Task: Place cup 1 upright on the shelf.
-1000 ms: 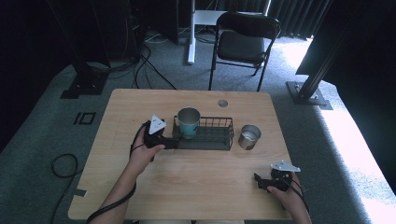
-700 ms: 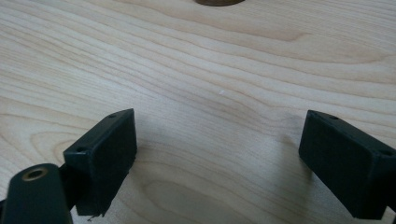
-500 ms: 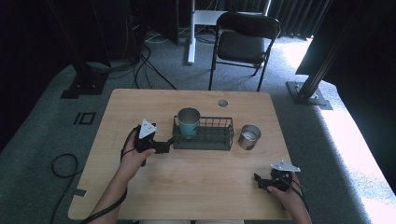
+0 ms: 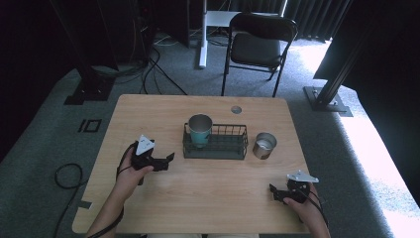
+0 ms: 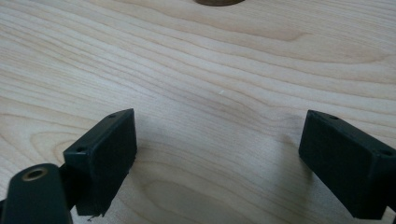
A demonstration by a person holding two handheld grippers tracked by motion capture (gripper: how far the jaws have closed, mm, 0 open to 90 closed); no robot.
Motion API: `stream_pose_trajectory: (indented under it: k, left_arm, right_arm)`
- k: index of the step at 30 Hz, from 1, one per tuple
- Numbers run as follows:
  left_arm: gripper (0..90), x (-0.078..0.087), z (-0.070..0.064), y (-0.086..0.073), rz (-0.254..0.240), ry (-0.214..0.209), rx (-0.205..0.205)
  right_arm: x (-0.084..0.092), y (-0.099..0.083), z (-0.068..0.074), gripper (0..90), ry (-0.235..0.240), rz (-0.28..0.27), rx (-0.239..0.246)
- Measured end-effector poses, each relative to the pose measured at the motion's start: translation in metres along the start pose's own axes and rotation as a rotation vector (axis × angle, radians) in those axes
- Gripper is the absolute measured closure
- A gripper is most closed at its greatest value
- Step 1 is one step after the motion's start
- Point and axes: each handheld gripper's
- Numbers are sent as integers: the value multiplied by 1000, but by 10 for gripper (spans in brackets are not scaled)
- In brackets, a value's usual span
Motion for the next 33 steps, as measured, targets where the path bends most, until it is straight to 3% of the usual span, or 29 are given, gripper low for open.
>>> stream_pose_trajectory:
  k: [22,33]
  left_arm:
    - [28,19,23,-42,58,41,57]
    - [28,28,34,-55,94,74,92]
  right_arm:
    - [0,0,0,109,0,0,0]
    - [0,0,0,109,0,0,0]
Point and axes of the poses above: each handheld gripper's, and its own axes: x roughly backward along the jaws, y roughly out of its top, z roughly to its left, and after that the axes turned 5 degrees about x, right-handed
